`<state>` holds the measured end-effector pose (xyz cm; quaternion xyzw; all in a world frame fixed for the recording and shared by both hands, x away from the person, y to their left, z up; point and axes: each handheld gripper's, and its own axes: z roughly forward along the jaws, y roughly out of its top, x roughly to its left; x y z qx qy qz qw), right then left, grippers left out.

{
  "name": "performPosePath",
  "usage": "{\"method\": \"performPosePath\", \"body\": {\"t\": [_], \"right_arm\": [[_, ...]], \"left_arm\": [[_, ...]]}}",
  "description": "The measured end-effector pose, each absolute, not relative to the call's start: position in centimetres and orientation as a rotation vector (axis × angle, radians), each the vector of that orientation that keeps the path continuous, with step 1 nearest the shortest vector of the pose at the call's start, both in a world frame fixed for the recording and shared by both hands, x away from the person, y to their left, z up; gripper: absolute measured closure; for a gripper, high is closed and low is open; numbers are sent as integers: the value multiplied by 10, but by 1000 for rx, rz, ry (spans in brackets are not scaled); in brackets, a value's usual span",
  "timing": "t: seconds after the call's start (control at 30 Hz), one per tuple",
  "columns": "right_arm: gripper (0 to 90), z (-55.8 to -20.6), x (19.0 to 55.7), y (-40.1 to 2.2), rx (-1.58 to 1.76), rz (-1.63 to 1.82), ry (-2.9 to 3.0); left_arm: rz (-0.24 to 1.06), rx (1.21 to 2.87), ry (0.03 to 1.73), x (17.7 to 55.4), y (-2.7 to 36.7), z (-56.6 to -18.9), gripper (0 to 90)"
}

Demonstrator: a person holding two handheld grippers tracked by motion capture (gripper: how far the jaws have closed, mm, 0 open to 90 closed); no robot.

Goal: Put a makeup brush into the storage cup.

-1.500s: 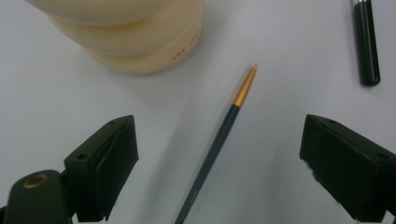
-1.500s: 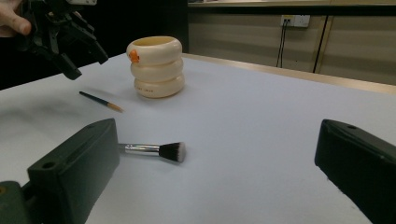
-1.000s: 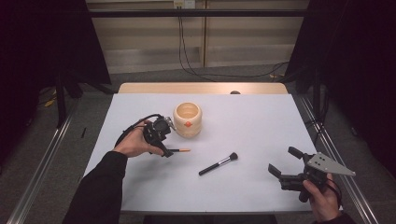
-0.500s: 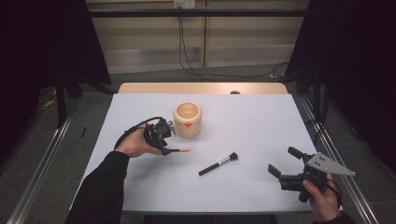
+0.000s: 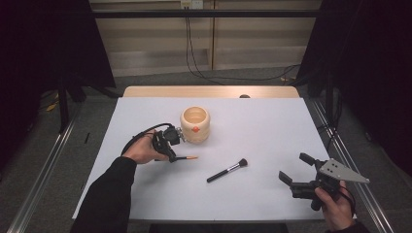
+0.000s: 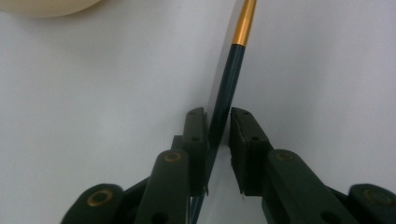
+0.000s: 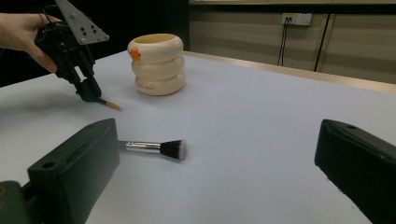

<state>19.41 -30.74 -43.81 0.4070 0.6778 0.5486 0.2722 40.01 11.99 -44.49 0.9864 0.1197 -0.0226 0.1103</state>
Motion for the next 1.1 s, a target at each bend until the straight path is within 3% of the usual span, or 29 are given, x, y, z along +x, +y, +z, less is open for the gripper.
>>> {"method": "performPosePath", "body": {"t": [0.13,1.1], "right_arm": [[0,-438,194,-306,1103,1478,1826],[0,-438,194,-307,1107,1477,1820]], "left_arm": [[-109,2903,362,403,120,-445,836],[-118,2811,480,402,129,-446,839]]}}
